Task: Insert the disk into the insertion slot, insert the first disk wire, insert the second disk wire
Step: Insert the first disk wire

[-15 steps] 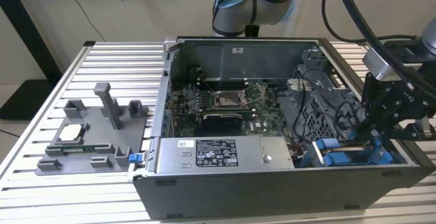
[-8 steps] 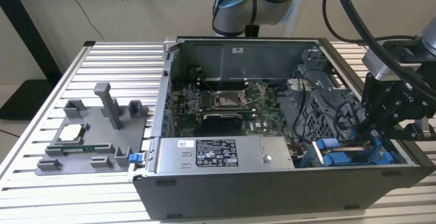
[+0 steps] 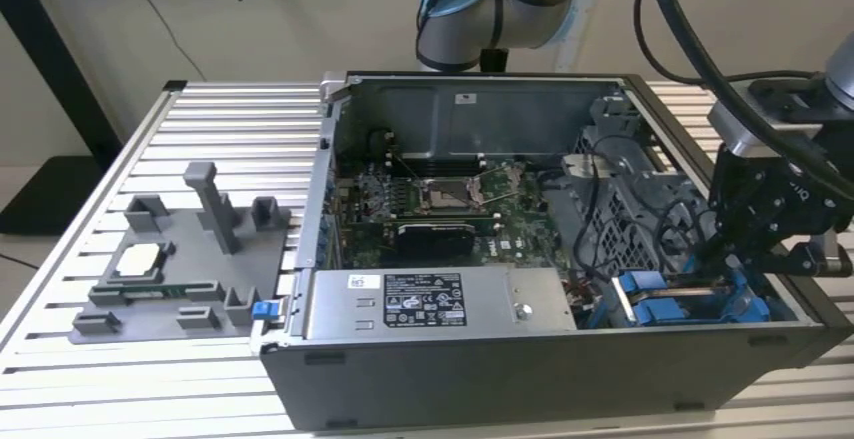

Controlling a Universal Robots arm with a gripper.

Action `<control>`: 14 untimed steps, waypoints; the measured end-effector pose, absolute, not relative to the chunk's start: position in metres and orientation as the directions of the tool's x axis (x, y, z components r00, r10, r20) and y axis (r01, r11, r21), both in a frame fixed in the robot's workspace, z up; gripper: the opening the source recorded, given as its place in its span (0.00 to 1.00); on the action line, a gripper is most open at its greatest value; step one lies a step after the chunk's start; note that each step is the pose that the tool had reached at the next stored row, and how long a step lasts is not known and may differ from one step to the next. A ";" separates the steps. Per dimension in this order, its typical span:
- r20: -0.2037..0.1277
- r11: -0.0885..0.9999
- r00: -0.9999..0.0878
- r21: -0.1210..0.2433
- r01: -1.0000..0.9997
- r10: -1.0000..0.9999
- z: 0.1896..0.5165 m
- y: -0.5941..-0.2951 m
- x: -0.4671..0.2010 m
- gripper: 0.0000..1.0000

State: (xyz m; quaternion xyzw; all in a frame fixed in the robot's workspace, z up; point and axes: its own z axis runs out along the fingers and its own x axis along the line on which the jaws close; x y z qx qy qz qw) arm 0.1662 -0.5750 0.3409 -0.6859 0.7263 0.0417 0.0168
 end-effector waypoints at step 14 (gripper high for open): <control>-0.082 0.068 -0.070 0.034 -0.997 -0.994 0.340 -0.576 0.165 0.00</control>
